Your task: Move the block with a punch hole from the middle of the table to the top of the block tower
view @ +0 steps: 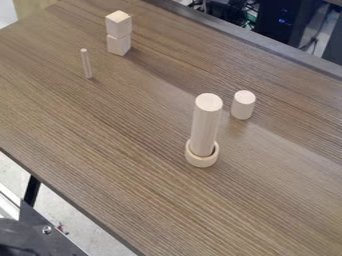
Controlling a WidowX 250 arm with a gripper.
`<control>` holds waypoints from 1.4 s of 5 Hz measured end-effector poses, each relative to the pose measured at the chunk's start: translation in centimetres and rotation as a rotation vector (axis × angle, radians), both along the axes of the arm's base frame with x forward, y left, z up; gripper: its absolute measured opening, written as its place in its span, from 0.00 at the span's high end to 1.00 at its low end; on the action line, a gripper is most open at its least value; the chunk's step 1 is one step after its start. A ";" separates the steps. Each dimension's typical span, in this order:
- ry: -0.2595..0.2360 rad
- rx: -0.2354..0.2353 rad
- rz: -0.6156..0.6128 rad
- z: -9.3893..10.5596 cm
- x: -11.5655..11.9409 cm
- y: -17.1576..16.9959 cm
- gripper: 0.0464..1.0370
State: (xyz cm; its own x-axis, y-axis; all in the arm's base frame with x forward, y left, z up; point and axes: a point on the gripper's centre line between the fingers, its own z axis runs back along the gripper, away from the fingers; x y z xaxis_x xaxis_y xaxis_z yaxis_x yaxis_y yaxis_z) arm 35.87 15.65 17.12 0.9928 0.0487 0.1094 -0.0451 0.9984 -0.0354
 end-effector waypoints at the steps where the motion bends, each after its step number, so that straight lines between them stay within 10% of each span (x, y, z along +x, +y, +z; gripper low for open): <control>1: 0.017 -0.005 0.044 -0.4 0.0 1.5 0.46; 7: 0.103 -0.015 0.061 -4.5 2.0 4.0 0.46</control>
